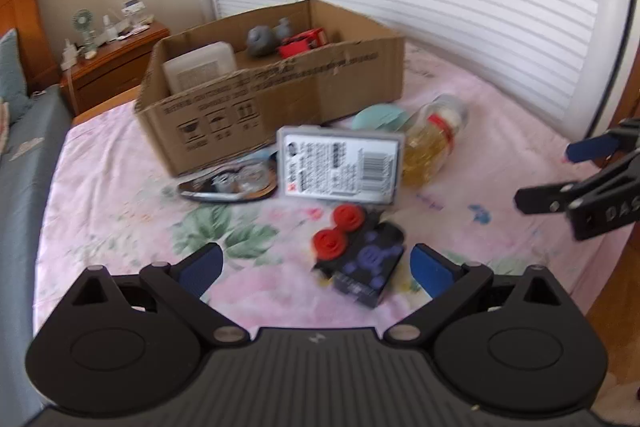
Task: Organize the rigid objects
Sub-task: 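Move left gripper to black block with red buttons while right gripper withdraws, then close left gripper on black block and lift it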
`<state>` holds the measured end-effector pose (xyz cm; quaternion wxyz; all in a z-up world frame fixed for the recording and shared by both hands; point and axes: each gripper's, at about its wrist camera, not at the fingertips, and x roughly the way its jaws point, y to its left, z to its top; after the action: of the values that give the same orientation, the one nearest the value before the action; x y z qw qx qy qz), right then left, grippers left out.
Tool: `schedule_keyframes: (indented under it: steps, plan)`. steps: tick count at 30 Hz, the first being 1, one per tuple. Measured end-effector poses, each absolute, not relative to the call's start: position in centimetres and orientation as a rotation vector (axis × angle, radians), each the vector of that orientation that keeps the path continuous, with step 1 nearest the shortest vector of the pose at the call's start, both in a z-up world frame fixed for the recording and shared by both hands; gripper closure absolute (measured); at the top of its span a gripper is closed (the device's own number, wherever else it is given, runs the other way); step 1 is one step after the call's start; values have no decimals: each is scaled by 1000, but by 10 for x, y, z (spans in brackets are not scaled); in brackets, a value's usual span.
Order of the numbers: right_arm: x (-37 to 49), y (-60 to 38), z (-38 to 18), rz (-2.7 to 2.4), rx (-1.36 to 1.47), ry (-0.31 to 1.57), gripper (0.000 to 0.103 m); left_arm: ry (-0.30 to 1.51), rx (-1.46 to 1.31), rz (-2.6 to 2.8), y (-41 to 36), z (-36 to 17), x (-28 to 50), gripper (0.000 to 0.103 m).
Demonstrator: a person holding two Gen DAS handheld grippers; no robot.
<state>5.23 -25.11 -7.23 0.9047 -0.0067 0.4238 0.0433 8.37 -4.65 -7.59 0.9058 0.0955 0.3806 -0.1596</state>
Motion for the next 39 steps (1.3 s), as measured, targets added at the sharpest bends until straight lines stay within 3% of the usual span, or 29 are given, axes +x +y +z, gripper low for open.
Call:
schedule_keyframes:
  steps: [10, 22, 32, 37, 39]
  plan:
    - [54, -251, -74, 89, -13, 879, 0, 782, 227, -303, -69, -93, 109, 3]
    - [56, -242, -84, 134, -56, 894, 0, 840, 136, -192, -9, -106, 90, 3]
    - [55, -238, -96, 164, -111, 906, 0, 791, 134, -353, -27, -111, 93, 6]
    - [54, -239, -96, 170, -114, 896, 0, 782, 140, -384, -30, -109, 97, 17]
    - [54, -240, -96, 174, -116, 894, 0, 775, 144, -395, -29, -108, 96, 31]
